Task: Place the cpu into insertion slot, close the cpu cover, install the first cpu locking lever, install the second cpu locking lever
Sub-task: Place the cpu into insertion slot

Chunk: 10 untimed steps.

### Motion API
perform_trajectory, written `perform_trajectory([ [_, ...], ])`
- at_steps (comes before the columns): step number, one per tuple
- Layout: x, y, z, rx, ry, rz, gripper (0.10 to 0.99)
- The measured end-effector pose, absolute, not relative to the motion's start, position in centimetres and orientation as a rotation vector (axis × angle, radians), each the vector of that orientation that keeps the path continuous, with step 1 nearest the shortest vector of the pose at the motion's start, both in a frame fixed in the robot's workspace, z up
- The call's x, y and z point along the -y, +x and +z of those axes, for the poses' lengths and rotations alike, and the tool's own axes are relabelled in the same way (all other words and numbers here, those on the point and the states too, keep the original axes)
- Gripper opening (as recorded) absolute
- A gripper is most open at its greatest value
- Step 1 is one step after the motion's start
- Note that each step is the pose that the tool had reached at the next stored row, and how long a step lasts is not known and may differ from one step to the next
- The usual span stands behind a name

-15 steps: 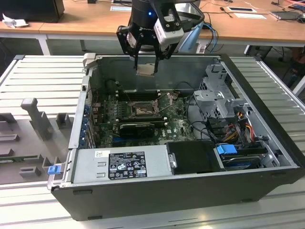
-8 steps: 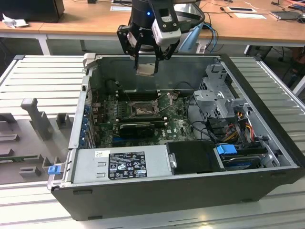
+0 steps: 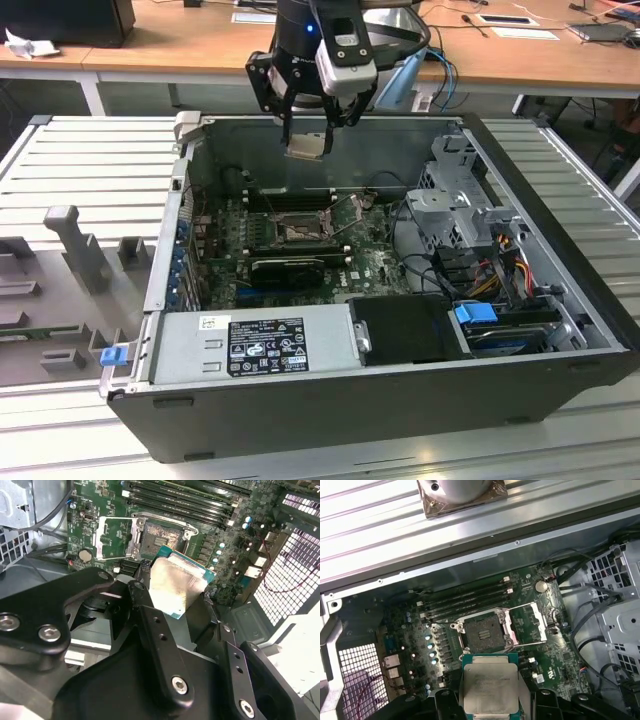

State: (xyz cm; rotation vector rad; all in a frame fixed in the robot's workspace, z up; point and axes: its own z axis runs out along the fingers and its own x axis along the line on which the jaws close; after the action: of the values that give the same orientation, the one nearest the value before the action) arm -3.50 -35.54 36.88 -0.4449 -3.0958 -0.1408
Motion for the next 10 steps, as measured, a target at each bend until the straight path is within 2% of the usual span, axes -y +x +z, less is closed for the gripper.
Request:
perform_trajectory([
  [10, 35.54, -3.5, 36.88, 3.084, -0.538, -0.141, 0.529],
])
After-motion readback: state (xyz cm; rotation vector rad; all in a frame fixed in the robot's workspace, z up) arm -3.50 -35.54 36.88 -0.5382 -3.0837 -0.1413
